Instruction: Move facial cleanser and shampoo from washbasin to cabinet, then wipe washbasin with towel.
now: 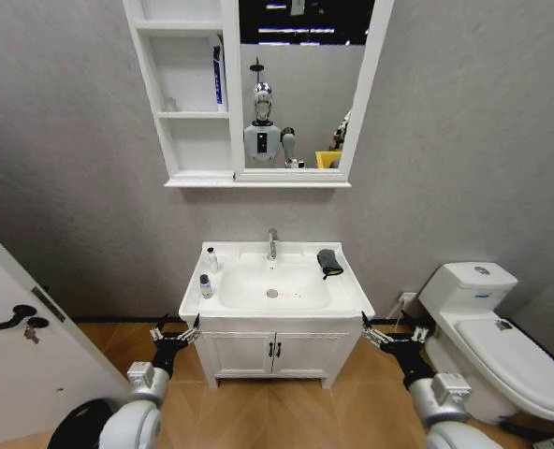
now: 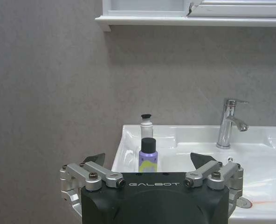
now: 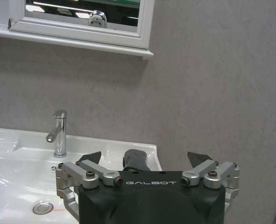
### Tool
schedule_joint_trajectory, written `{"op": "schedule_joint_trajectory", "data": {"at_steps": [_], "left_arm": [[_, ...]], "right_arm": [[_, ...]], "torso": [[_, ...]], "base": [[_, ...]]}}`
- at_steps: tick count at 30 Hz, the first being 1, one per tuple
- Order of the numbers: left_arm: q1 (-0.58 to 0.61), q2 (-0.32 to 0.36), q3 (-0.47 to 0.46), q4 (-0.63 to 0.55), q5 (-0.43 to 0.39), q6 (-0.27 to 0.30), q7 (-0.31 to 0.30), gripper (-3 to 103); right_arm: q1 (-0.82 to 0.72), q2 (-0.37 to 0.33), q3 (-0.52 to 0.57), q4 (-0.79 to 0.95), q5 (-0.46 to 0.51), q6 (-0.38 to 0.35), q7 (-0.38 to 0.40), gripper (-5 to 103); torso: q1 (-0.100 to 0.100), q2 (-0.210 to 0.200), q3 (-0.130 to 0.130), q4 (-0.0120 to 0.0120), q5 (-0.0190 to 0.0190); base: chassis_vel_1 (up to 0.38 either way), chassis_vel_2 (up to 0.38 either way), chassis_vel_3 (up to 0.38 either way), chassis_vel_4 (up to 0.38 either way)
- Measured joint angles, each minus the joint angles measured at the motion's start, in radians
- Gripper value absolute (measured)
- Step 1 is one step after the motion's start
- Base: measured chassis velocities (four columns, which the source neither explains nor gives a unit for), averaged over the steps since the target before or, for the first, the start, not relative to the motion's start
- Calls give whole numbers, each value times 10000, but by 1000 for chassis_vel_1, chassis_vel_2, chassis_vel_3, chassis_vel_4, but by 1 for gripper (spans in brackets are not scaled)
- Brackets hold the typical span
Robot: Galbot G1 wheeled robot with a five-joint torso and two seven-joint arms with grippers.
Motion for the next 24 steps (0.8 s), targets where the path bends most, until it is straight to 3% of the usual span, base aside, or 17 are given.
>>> {"op": "schedule_joint_trajectory", "data": {"at_steps": [12, 24], "left_arm": [[3, -10, -33, -32, -108, -110, 35, 100], [168, -47, -238, -26, -842, -59, -14, 100]], "right_arm": [[-50, 85, -71, -102, -138, 123, 9, 100], [-94, 160, -147, -110, -298, 232, 12, 100]], "torso": [[17, -7, 5, 1, 0], [-3, 1, 0, 1, -1]], "base": [[-113, 123, 136, -132], [6, -2, -6, 4]]}}
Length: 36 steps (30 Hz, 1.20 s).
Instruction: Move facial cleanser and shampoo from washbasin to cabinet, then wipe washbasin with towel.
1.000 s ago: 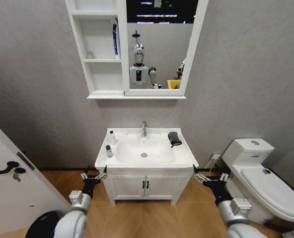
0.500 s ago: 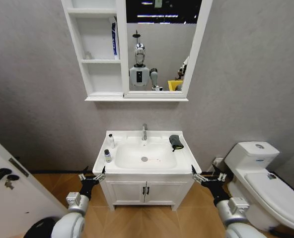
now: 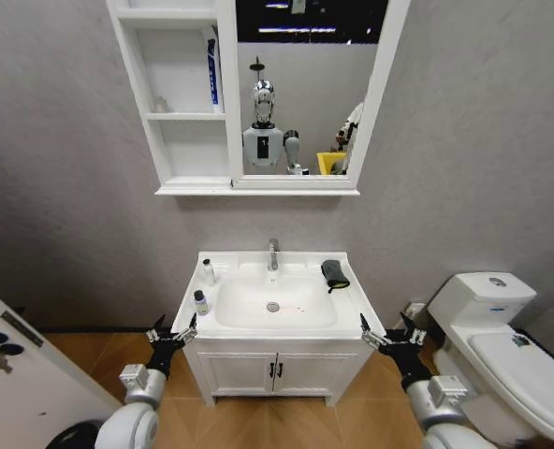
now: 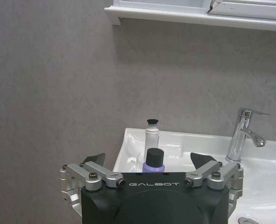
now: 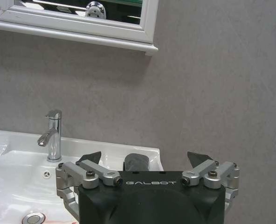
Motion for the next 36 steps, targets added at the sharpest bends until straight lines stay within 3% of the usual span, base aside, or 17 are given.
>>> {"op": "schedule_joint_trajectory", "data": {"at_steps": [28, 30, 36], "left_arm": [[24, -49, 64, 11, 159, 1, 37, 100], [-37, -65, 109, 175, 488, -313, -23, 100], [-145, -35, 411, 827, 1316, -479, 111, 100]], "right_arm": [[-79, 62, 43, -102, -29, 174, -14, 100], [-76, 72, 45, -105, -25, 178, -14, 100], [-64, 106, 14, -138, -26, 196, -13, 100]], "torso": [[7, -2, 1, 0, 1], [7, -2, 1, -1, 1], [7, -3, 1, -1, 1]], "base": [[0, 0, 0, 0], [0, 0, 0, 0], [0, 0, 0, 0]]}}
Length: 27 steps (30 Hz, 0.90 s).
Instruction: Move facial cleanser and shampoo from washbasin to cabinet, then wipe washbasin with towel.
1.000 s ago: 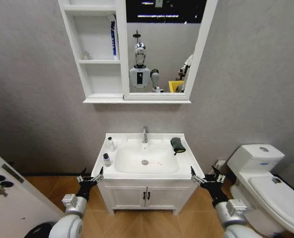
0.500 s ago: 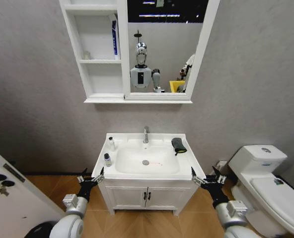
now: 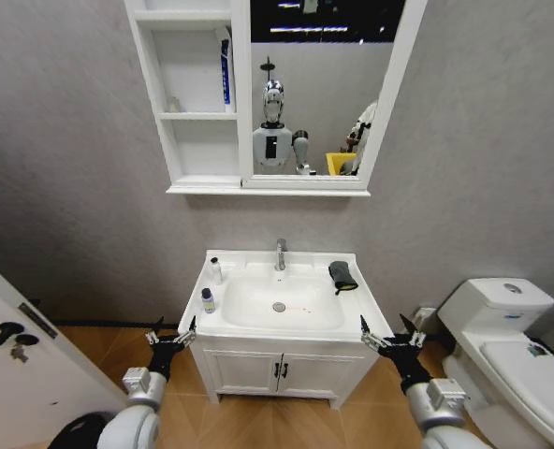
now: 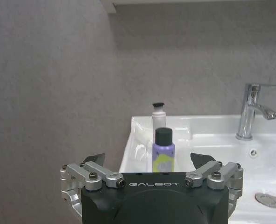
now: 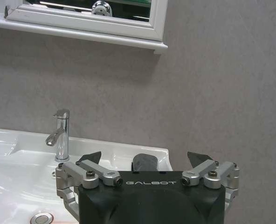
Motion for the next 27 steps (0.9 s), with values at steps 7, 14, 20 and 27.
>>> {"op": "schedule_joint_trajectory", "data": {"at_steps": [7, 14, 20, 27], "left_arm": [[-498, -309, 231, 949, 396, -128, 125, 100], [-1122, -517, 665, 1373, 401, -148, 129, 100], [-1956, -650, 964, 1943, 433, 14, -29, 100], [-2683, -587, 1045, 2688, 558, 79, -124, 100]], "right_arm": [[-34, -7, 99, 6, 25, 30, 25, 100], [8, -33, 125, -46, 46, 59, 55, 100], [114, -155, 149, -203, 119, 131, 70, 100], [105, -214, 271, -266, 204, 232, 169, 100]], "torso": [[0, 0, 0, 0, -1], [0, 0, 0, -1, -1], [1, 0, 1, 0, 0], [1, -1, 0, 0, -1]], "base": [[0, 0, 0, 0], [0, 0, 0, 0], [0, 0, 0, 0], [0, 0, 0, 0]]}}
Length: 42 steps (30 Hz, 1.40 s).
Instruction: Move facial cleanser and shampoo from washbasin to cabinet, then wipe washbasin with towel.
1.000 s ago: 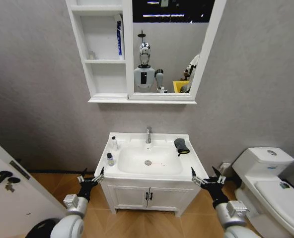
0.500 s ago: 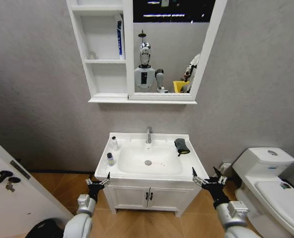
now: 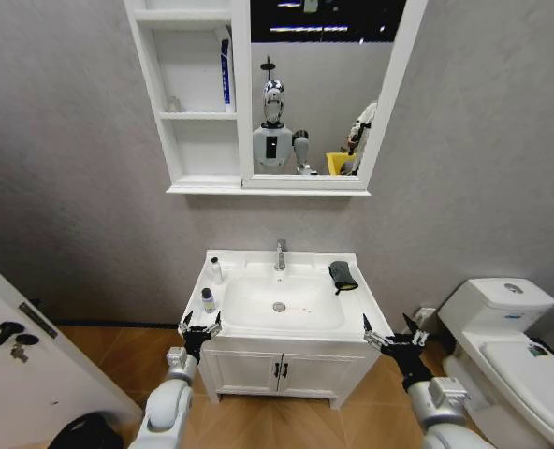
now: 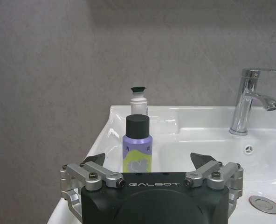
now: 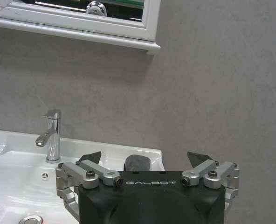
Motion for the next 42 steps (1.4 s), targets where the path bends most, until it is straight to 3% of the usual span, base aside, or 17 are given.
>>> {"op": "schedule_joint_trajectory", "data": {"at_steps": [20, 26, 29, 32, 35, 42], "left_arm": [[-1505, 54, 438, 1390, -173, 299, -244, 103], [-1637, 54, 483, 1528, -149, 483, -335, 84], [-1685, 54, 531, 1608, -79, 538, -392, 68], [-1701, 53, 556, 1619, -80, 560, -416, 62], [-1792, -2, 579, 1715, -80, 584, -466, 45], [-1839, -70, 502, 1790, -79, 563, -470, 42]], "right_arm": [[-49, 167, 119, 201, -271, 286, 272, 100], [-94, 222, 157, 199, -265, 314, 304, 100], [-141, 260, 149, 199, -250, 352, 315, 100], [-141, 266, 137, 202, -249, 353, 316, 100], [-130, 275, 90, 233, -241, 353, 316, 100], [-117, 236, 91, 245, -219, 353, 317, 100]], "torso": [[0, 0, 0, 1, 0], [0, 0, 0, 1, 0], [0, 0, -1, 0, 0], [0, 0, 0, 0, 0], [-1, 0, -1, 1, 0], [-1, 0, -1, 0, 0]], "base": [[0, 0, 0, 0], [0, 0, 0, 0], [0, 0, 0, 0], [0, 0, 0, 0], [0, 0, 0, 0], [0, 0, 0, 0]]}}
